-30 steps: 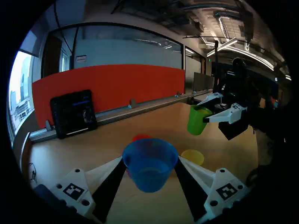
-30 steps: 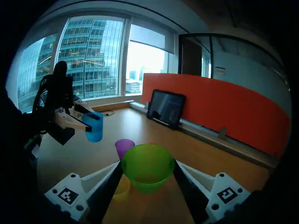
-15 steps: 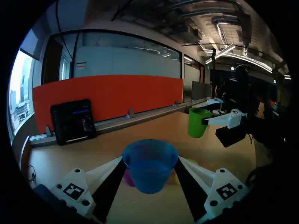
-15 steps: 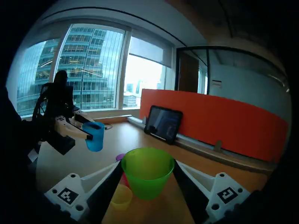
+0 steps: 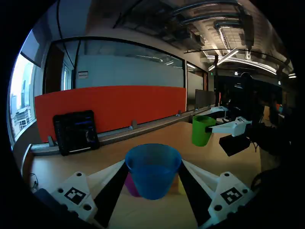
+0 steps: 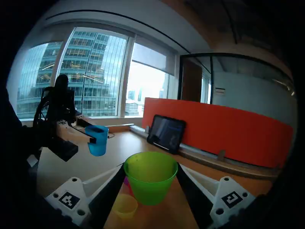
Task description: Pour water
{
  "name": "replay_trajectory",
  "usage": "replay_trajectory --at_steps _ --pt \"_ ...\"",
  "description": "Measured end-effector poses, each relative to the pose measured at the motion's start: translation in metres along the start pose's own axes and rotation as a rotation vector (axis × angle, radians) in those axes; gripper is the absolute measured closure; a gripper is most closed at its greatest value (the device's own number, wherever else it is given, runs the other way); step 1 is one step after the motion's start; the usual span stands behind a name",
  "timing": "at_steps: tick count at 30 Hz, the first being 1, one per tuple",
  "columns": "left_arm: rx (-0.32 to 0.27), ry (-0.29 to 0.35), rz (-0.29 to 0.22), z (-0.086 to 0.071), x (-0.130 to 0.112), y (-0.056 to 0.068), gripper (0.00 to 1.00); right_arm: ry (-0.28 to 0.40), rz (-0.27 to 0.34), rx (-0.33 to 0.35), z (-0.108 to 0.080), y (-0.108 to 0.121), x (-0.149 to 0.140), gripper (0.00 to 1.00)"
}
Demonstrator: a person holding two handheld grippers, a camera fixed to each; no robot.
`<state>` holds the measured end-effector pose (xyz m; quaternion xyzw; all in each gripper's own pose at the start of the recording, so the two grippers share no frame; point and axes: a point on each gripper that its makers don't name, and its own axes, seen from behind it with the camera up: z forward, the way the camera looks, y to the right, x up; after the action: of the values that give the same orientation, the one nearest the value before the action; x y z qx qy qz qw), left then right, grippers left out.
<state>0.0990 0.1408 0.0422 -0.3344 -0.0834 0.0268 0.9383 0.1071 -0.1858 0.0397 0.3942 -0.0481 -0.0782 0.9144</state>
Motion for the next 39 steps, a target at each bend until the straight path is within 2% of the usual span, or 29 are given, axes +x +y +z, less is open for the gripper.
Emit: replay_trajectory --at_steps 14,27,39 --pt "0.008 0.046 0.078 -0.002 0.032 0.002 0.14 0.002 0.007 0.044 0.006 -0.018 -0.001 0.06" --pt "0.045 0.096 0.196 -0.001 0.075 -0.003 0.14 0.013 0.008 0.107 0.018 -0.046 -0.002 0.06" --pt "0.070 0.127 0.326 0.006 0.111 0.005 0.14 0.040 0.028 0.147 0.028 -0.064 0.004 0.06"
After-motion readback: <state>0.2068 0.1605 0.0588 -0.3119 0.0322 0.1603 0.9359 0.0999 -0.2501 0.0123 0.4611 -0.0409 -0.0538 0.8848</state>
